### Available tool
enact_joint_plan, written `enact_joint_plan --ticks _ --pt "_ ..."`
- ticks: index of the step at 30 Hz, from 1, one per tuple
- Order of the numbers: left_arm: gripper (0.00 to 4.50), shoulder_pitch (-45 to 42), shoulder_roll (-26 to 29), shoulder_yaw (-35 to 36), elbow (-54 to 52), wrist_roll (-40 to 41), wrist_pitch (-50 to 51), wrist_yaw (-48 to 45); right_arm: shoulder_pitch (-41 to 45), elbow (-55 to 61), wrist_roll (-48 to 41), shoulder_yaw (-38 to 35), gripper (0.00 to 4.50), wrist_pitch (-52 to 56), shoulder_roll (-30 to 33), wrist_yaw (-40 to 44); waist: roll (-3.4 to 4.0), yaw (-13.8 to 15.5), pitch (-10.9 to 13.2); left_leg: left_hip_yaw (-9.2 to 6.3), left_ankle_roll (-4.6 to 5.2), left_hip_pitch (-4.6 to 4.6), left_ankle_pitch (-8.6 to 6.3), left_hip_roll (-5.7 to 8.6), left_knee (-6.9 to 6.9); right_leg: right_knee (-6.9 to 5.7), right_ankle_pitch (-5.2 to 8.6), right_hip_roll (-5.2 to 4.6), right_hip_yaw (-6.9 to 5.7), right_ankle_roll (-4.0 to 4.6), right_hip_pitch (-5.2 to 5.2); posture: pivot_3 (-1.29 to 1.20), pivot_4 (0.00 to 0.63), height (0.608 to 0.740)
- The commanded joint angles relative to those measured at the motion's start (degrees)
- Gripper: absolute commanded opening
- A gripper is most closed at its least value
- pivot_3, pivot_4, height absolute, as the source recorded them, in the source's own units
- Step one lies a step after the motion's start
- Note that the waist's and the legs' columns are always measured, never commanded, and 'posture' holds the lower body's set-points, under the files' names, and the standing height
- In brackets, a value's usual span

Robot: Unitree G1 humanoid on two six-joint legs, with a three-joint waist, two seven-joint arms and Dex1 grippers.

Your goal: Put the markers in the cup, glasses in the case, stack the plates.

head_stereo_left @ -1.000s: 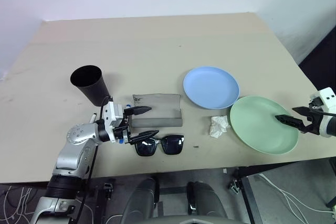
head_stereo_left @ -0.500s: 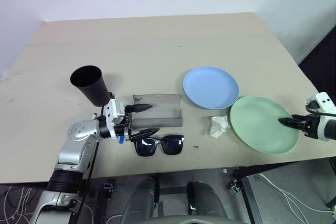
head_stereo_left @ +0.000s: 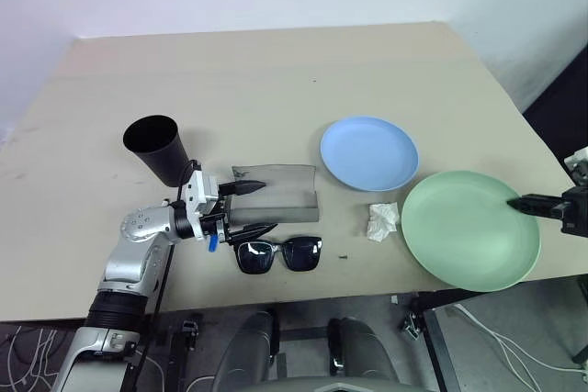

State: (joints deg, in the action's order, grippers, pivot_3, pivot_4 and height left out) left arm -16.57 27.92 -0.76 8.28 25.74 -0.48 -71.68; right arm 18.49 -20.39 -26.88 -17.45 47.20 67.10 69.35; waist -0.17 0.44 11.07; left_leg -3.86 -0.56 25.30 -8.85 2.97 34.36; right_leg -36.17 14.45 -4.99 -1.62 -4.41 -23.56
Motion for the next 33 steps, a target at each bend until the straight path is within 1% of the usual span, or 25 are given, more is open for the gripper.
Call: enact_joint_plan --ticks 1,4,6,9,13,16,23,29,33 --pt "4.50 -1.01 0.76 2.15 -1.35 2.00 0.20 -0.50 8.67 -1.82 -3.87 -2.67 0.03 2.90 0.88 0.58 0.11 -0.12 0.02 0.02 0.00 0.01 0.00 0.00 0.02 0.00 -0.02 0.00 0.00 -0.04 -0.01 0.00 0.150 0.735" --pt "4.50 -1.00 1.29 2.80 -1.97 2.35 0.57 -0.17 15.59 -4.64 -4.39 -0.50 0.03 4.13 -0.79 0.50 0.10 -0.06 0.02 0.01 -0.10 0.03 -0.06 0.00 0.02 0.03 -0.02 -0.01 0.02 -0.04 -0.01 0.00 0.150 0.735" --pt "4.50 -0.99 1.45 3.23 -2.09 2.49 0.71 0.01 18.38 -5.92 -4.22 0.55 0.03 4.50 -1.62 0.51 0.09 -0.01 0.02 0.01 -0.09 0.06 -0.06 0.00 0.00 0.07 -0.02 -0.02 0.04 -0.04 -0.03 0.00 0.150 0.735" --pt "4.50 -0.24 2.29 3.93 -3.55 2.38 1.49 0.57 28.73 -11.78 -2.70 2.72 0.03 2.51 -6.92 -3.10 0.10 -0.25 0.03 0.06 0.04 0.10 -0.05 0.00 0.00 0.13 -0.03 -0.03 0.05 -0.04 -0.05 0.00 0.150 0.735" --pt "4.50 0.42 3.08 4.44 -4.92 2.21 1.97 1.53 37.64 -20.36 2.35 7.11 0.03 -2.47 -13.11 -6.56 0.11 -0.53 0.04 0.20 0.07 0.10 -0.06 0.01 -0.02 0.09 -0.05 -0.04 0.15 -0.08 -0.14 0.00 0.150 0.735" --pt "4.50 0.73 3.45 4.78 -6.29 2.43 2.73 2.50 40.12 -26.98 8.38 12.09 0.03 -9.96 -17.26 -7.94 0.11 -0.44 0.04 0.20 0.08 0.11 -0.05 0.01 -0.08 0.09 -0.05 -0.02 0.14 -0.08 -0.18 0.00 0.150 0.735" --pt "4.50 2.15 5.24 6.17 -8.43 2.48 3.58 3.35 44.81 -39.62 14.27 13.46 0.03 -20.31 -25.30 -14.09 0.15 -0.37 0.06 0.34 0.10 0.14 -0.03 0.06 -0.08 -0.01 -0.16 0.05 0.29 -0.26 -0.29 0.00 0.150 0.735" --pt "4.50 3.90 6.63 7.28 -10.45 2.92 4.32 4.24 45.62 -43.49 17.78 14.52 0.03 -23.50 -28.51 -14.93 0.15 -1.03 0.06 0.34 0.10 0.09 -0.02 0.05 -0.07 -0.05 -0.16 0.14 0.32 -0.26 -0.27 0.00 0.150 0.735" --pt "4.50 4.51 6.74 7.48 -11.17 3.02 4.52 4.66 46.25 -44.17 18.98 14.87 0.03 -23.52 -29.63 -14.45 0.16 -1.36 0.06 0.36 0.10 0.06 -0.02 0.04 -0.08 -0.07 -0.17 0.18 0.38 -0.27 -0.27 0.00 0.150 0.735"
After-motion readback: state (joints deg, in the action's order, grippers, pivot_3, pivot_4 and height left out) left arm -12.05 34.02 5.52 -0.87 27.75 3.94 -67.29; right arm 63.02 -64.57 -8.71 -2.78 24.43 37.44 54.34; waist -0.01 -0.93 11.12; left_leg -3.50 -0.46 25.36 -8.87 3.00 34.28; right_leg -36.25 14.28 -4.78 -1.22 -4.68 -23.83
